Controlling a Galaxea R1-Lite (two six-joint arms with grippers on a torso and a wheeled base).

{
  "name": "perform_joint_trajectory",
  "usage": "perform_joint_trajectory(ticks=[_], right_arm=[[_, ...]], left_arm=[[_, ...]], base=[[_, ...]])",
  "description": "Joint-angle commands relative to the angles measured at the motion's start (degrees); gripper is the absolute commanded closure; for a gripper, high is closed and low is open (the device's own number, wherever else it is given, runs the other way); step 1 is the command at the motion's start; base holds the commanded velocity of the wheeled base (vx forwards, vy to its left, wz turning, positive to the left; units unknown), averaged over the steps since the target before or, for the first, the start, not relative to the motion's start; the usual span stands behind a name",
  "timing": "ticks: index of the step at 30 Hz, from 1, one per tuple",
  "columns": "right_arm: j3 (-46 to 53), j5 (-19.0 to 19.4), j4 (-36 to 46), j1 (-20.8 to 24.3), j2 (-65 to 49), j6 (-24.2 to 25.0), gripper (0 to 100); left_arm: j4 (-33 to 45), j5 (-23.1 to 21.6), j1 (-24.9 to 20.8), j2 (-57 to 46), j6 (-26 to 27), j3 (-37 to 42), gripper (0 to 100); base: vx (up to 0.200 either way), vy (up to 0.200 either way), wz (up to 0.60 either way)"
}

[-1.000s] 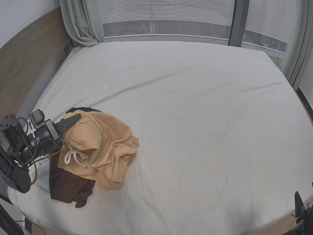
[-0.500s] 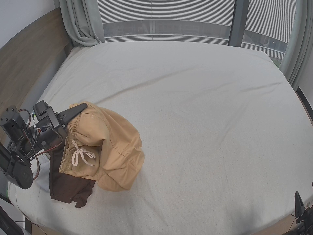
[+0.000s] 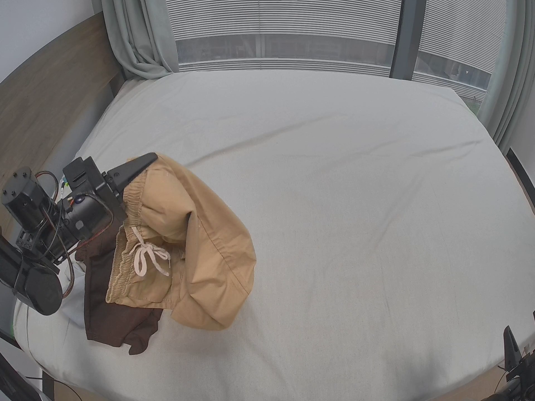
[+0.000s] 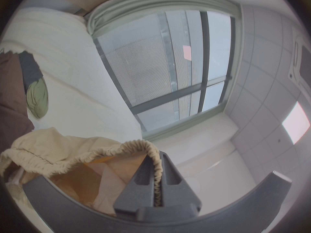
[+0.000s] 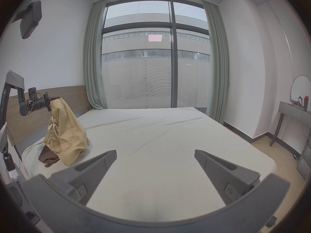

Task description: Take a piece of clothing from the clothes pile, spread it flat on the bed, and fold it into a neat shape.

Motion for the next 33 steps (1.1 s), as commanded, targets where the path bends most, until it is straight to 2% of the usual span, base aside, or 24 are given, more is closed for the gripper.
perform_joint_trajectory(ticks=[1,6,12,33], right_arm=[[1.0,0.0,0.0,0.0,-0.9,0.0,0],[1.0,0.0,0.0,0.0,-0.9,0.0,0],[1.0,0.0,0.0,0.0,-0.9,0.0,0],[1.0,-0.1,0.0,0.0,-0.9,0.0,0]], left_arm=[[0.0,5.0,-3.8,-0.1,-4.8,-3.8,100],[0.1,7.6,-6.1,0.3,-4.8,-5.2,100],[0.2,7.5,-7.5,0.3,-4.8,-5.9,100],[0.2,7.6,-18.4,2.7,-8.6,-10.1,100]], base=[[0.0,0.0,0.0],[0.0,0.0,0.0],[0.0,0.0,0.0],[0.0,0.0,0.0]])
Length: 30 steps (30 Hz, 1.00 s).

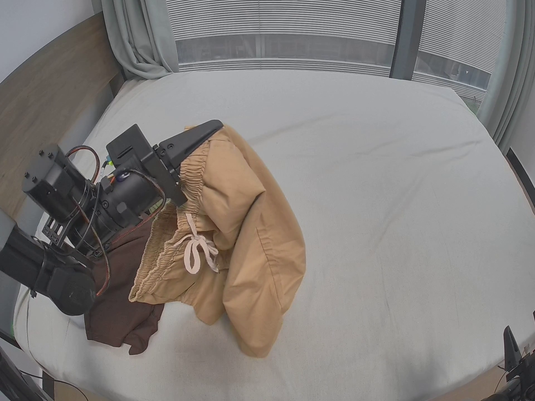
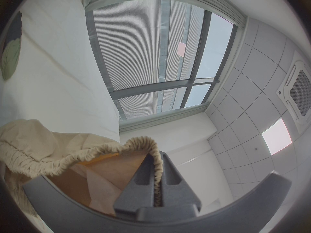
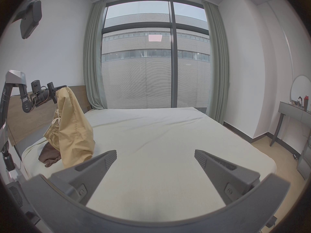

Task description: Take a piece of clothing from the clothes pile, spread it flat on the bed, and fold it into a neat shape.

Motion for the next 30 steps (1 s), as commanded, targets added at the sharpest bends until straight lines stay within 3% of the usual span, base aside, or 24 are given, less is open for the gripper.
perform_joint_trajectory(ticks=[1,20,30], right_arm=[[1.0,0.0,0.0,0.0,-0.9,0.0,0],[1.0,-0.1,0.0,0.0,-0.9,-0.1,0],[1.0,0.0,0.0,0.0,-0.9,-0.1,0]], left_arm=[[0.0,0.0,-1.8,0.8,-0.9,-0.7,100],[-0.2,-0.2,-7.3,7.0,-1.5,-5.8,100],[-0.2,2.0,-13.4,8.0,-8.0,-12.0,100]], base=[[0.0,0.0,0.0],[0.0,0.0,0.0],[0.0,0.0,0.0]])
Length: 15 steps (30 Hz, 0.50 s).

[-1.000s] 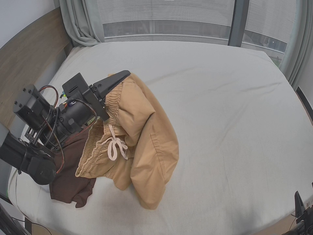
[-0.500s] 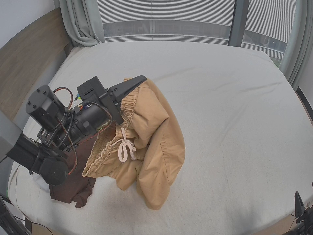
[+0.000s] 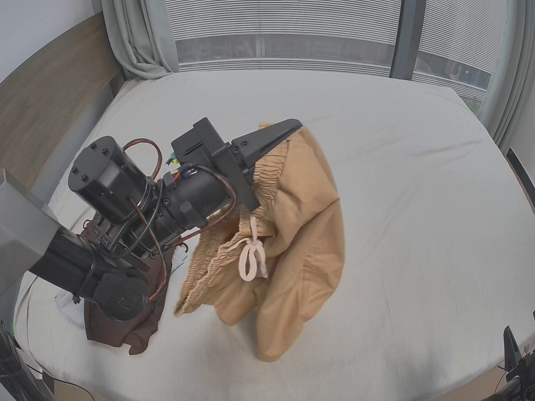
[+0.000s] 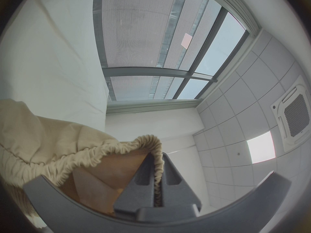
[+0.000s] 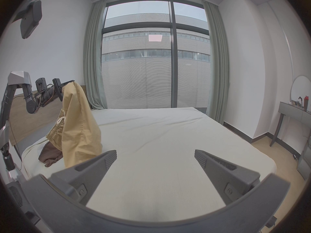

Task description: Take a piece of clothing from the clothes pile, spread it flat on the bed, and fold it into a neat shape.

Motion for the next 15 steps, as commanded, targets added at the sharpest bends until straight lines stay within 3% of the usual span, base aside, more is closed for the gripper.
perform_joint_trajectory(ticks=[1,11,15], right_arm=[[1.0,0.0,0.0,0.0,-0.9,0.1,0],[1.0,0.0,0.0,0.0,-0.9,0.0,0],[1.0,0.0,0.0,0.0,-0.9,0.0,0]], left_arm=[[0.0,0.4,-2.6,0.4,-1.0,-2.4,100],[0.1,0.5,-7.1,-0.3,-2.5,-5.9,100],[0.0,0.5,-8.0,-1.6,-6.2,-7.6,100]], base=[[0.0,0.0,0.0],[0.0,0.0,0.0],[0.0,0.0,0.0]])
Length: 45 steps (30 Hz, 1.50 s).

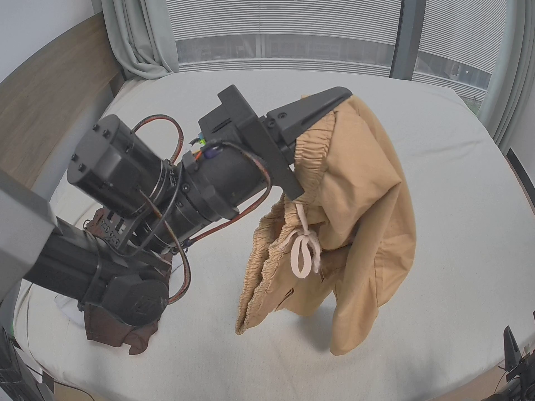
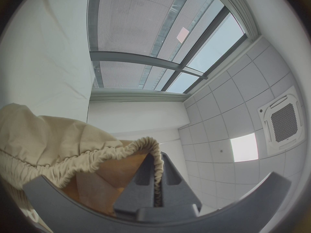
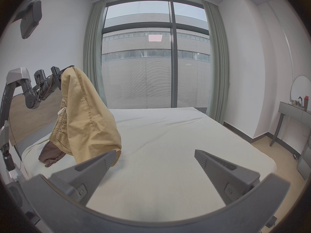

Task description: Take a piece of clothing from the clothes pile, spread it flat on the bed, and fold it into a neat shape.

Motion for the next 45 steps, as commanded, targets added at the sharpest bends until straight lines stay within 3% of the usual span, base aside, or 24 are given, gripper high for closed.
perform_joint_trajectory(ticks=[1,5,9,22,29,36,45], right_arm=[[1.0,0.0,0.0,0.1,-0.9,0.0,0],[1.0,0.0,0.0,0.1,-0.9,0.0,0],[1.0,0.0,0.0,0.0,-0.9,0.0,0],[1.0,0.0,0.0,0.0,-0.9,-0.1,0],[1.0,0.0,0.0,0.0,-0.9,-0.1,0],[1.0,0.4,0.0,0.0,-0.9,-0.4,0],[1.0,0.6,-0.1,0.0,-0.9,-1.5,0]], left_arm=[[0.0,0.1,-0.7,-0.5,-1.9,-1.1,100],[-0.1,0.9,1.1,3.2,-0.2,0.3,100],[-0.2,3.7,4.2,6.2,7.7,3.9,100],[-0.4,3.1,14.3,6.7,25.5,16.4,100],[-0.5,2.9,17.2,5.2,29.4,19.7,100],[-0.4,2.8,17.9,4.8,37.7,24.8,100],[-0.3,2.8,21.6,5.1,40.9,24.4,100]], base=[[0.0,0.0,0.0],[0.0,0.0,0.0],[0.0,0.0,0.0],[0.0,0.0,0.0],[0.0,0.0,0.0],[0.0,0.0,0.0],[0.0,0.0,0.0]])
